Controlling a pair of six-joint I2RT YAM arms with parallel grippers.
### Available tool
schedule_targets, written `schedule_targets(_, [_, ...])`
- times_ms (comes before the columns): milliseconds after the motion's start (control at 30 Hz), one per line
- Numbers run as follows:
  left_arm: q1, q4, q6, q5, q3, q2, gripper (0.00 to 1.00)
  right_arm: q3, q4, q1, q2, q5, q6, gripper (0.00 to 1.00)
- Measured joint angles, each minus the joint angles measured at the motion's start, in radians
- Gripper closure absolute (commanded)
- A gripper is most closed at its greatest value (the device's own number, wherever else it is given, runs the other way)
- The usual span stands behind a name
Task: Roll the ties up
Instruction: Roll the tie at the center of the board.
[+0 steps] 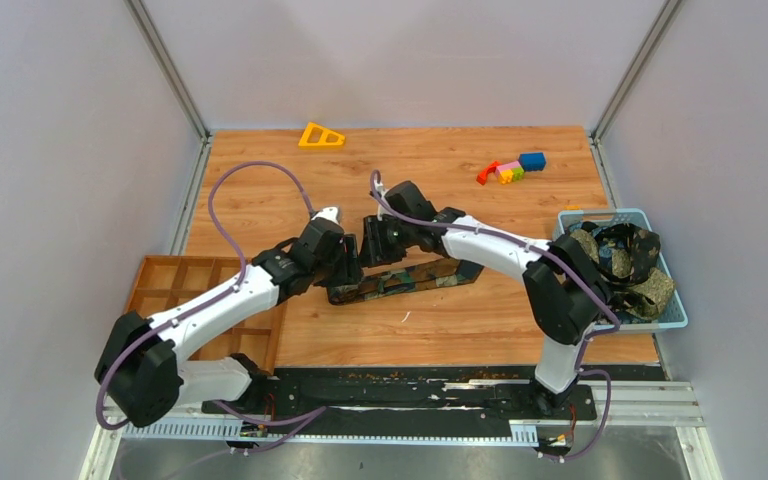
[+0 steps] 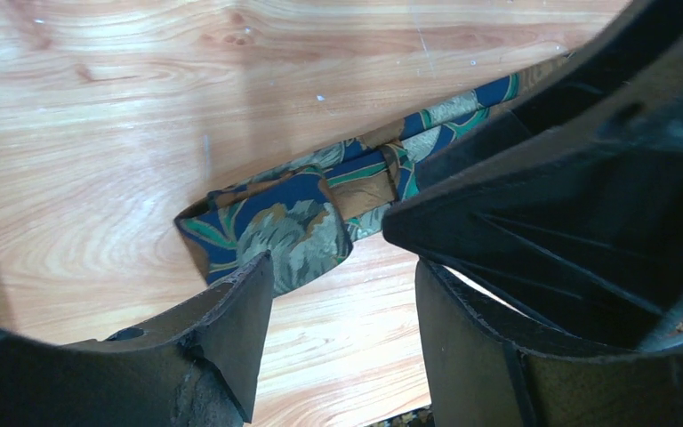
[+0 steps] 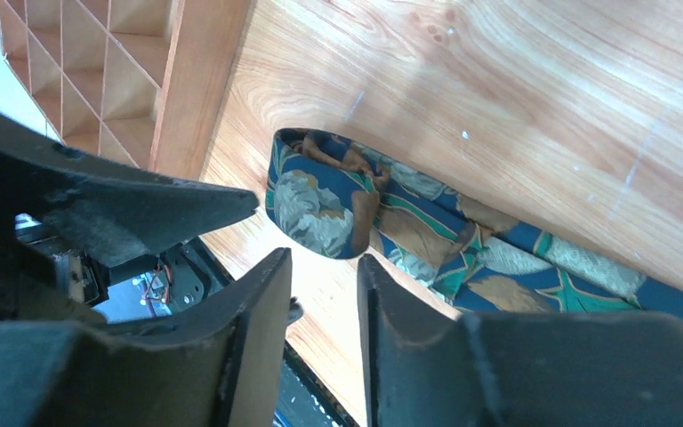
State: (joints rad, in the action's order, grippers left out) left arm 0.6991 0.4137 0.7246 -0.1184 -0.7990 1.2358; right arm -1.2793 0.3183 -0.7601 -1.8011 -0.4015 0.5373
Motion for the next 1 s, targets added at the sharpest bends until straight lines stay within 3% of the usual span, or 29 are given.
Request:
schedule_targets(167, [0.000, 0.056, -0.022, -0.056, 0.000, -0.085, 0.30, -0.058, 0.012, -0.023, -0.057, 0.005, 0.000, 0.58])
schedule_targets(533, [-0.048, 0.111, -0.035, -0.131, 0.154, -0.313, 0.30, -0.124, 0.050, -0.057, -0.162, 0.020, -0.001, 0.61])
schedule_targets(1000, [-0.149, 0.059, -0.040, -0.044, 0.277, -0.364, 0.33, -0.129, 0.069, -0.084, -0.209, 0.050, 0.016, 0.71])
